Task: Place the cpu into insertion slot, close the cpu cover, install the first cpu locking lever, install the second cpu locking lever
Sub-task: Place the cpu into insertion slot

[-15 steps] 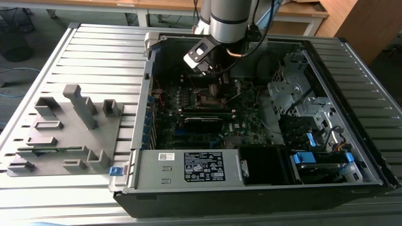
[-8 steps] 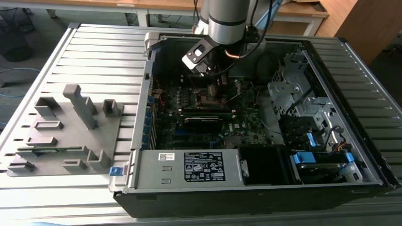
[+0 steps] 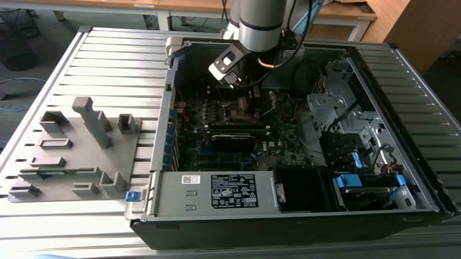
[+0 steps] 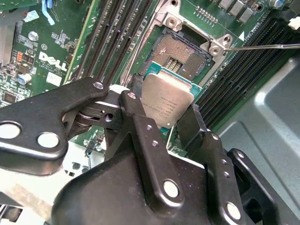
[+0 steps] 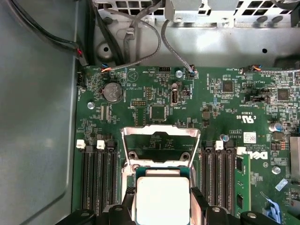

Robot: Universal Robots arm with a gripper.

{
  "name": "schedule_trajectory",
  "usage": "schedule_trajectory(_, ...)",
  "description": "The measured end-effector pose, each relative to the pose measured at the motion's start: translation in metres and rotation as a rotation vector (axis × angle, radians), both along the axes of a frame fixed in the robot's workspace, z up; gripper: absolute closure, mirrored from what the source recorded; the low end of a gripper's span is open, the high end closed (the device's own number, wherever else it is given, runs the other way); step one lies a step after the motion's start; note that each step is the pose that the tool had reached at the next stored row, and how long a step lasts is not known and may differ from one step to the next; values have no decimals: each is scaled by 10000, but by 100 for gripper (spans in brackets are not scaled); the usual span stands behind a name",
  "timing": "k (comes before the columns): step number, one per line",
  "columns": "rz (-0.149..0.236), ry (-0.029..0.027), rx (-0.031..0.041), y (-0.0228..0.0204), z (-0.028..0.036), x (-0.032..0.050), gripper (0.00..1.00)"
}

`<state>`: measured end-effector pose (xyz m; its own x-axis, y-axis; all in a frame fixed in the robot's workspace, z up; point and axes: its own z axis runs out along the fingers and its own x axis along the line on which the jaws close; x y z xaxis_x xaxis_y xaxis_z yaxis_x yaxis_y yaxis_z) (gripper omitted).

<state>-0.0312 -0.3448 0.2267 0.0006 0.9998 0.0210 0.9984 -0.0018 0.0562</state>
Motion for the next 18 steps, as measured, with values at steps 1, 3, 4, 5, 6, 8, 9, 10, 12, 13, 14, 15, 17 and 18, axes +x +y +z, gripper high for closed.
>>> schedule_trajectory(1,0,57,-1,0,-1,0,46)
schedule_trajectory(3,-2,64,-4,0,0,-1,46)
schedule_trajectory(4,-2,66,-4,0,0,-1,46)
schedule_trajectory(5,-3,68,-4,0,0,-1,46)
schedule_trajectory(6,-3,70,-5,0,1,-1,46)
schedule_trajectory(8,-2,73,-5,0,0,-1,46)
schedule_trajectory(9,3,73,-5,0,0,-1,46)
schedule_trajectory(10,19,73,-5,0,-1,-1,46)
schedule_trajectory(12,28,73,-4,0,-2,-1,46)
schedule_trajectory(13,29,73,-4,0,-2,-1,46)
schedule_trajectory(14,29,73,-4,0,-2,-1,46)
schedule_trajectory(15,30,73,-4,0,-2,-1,46)
schedule_trajectory(17,30,70,0,0,-7,-1,46)
schedule_trajectory(18,30,70,1,0,-13,-1,46)
